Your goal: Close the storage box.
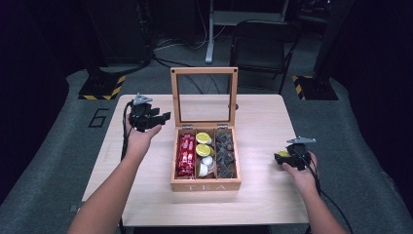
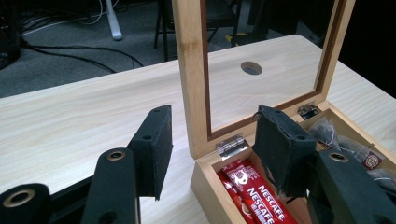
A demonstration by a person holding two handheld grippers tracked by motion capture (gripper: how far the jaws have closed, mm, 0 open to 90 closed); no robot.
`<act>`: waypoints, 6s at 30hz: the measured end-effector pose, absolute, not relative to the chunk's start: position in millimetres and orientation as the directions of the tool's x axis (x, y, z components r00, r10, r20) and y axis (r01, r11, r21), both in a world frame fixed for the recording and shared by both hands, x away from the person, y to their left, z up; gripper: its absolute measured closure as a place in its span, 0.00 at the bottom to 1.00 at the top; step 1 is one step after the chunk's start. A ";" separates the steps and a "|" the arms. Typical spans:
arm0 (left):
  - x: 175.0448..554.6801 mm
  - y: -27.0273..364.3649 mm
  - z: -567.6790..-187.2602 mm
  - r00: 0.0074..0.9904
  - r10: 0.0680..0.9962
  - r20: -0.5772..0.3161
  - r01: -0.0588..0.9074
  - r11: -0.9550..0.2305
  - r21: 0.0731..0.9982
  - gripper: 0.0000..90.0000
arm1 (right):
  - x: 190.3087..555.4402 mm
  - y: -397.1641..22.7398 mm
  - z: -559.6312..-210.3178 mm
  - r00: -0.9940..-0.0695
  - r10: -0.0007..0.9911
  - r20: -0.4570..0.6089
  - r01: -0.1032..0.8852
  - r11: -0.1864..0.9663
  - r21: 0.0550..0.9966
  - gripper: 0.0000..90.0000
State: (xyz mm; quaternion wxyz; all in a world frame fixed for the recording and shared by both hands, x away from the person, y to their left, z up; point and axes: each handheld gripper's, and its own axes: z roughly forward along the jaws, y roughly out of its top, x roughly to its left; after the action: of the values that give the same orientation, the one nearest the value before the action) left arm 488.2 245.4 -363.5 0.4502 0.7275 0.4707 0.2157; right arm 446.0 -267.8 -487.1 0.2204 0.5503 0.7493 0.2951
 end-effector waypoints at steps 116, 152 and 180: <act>494.3 234.8 -358.5 0.498 0.860 -0.110 0.484 -0.171 0.858 0.51 | 554.1 -120.0 -363.9 -0.510 0.860 0.006 0.547 0.318 0.775 0.34; 488.9 241.3 -361.9 0.499 0.859 -0.115 0.492 -0.172 0.853 0.51 | 582.2 -95.4 -380.8 -0.538 0.842 0.032 0.547 0.320 0.774 0.31; 488.1 242.8 -364.9 0.496 0.861 -0.115 0.497 -0.173 0.850 0.51 | 581.7 -100.4 -375.9 -0.446 0.894 0.043 0.589 0.257 0.767 0.67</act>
State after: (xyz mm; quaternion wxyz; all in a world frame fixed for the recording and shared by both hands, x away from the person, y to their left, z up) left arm 488.1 242.8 -364.9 0.4498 0.7386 0.4597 0.2022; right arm 581.7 -100.4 -375.9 0.2063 0.4844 0.7654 0.3702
